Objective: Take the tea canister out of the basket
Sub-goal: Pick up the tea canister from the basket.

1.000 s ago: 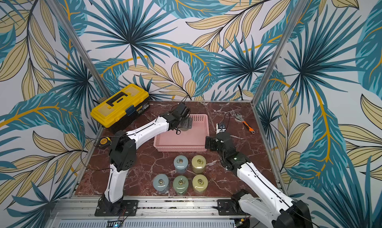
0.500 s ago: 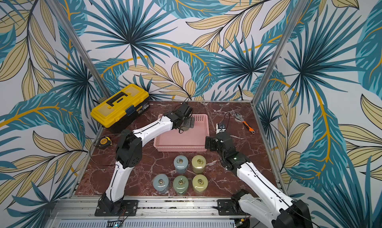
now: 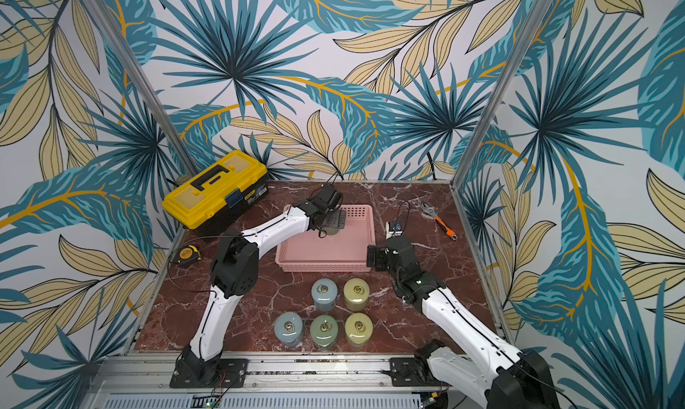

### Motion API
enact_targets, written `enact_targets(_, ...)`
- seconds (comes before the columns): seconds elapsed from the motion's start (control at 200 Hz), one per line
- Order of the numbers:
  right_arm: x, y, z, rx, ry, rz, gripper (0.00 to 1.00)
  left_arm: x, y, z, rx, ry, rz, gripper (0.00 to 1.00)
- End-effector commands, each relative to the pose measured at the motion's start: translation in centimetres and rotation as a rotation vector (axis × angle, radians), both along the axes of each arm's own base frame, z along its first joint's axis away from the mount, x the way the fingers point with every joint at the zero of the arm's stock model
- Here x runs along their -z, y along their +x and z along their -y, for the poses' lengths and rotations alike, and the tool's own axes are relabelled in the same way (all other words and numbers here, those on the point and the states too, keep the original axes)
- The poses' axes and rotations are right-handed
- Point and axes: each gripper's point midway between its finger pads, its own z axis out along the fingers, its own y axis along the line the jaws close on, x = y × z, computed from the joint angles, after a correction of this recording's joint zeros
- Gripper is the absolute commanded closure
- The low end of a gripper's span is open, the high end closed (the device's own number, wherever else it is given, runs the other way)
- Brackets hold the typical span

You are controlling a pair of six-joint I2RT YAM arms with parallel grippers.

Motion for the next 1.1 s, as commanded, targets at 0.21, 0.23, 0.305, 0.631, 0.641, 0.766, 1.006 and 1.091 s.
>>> enact_targets(0.21, 0.5, 0.3, 0.3, 0.015, -0.011, 0.002, 0.01, -1.2, 1.8, 1.3, 0.032, -0.038, 0.047, 0.10)
enact_targets(0.23, 0.5, 0.3, 0.3, 0.015, -0.012, 0.002, 0.01, -1.1, 1.7, 1.3, 0.034, -0.040, 0.044, 0.11)
enact_targets(0.305, 0.5, 0.3, 0.2, 0.012, -0.011, -0.001, 0.01, -1.1, 1.6, 1.5, 0.041, -0.046, 0.038, 0.17)
enact_targets(0.631, 0.6, 0.3, 0.2, 0.014, -0.012, -0.001, 0.01, -3.1, 0.9, 1.6, 0.034, -0.104, 0.043, 0.41)
enact_targets(0.641, 0.6, 0.3, 0.3, 0.015, -0.013, -0.002, 0.01, -3.3, 0.9, 1.6, 0.031, -0.106, 0.046, 0.41)
enact_targets(0.766, 0.7, 0.3, 0.2, 0.013, -0.010, -0.003, 0.01, -5.5, 0.5, 1.3, 0.026, -0.125, 0.071, 0.45)
enact_targets(1.006, 0.7, 0.3, 0.1, 0.008, -0.007, -0.002, 0.01, -8.9, -0.8, 0.5, 0.018, -0.131, 0.105, 0.46)
enact_targets(1.091, 0.7, 0.3, 0.1, 0.010, -0.007, -0.001, 0.01, -10.0, -1.3, 0.1, 0.014, -0.127, 0.114, 0.46)
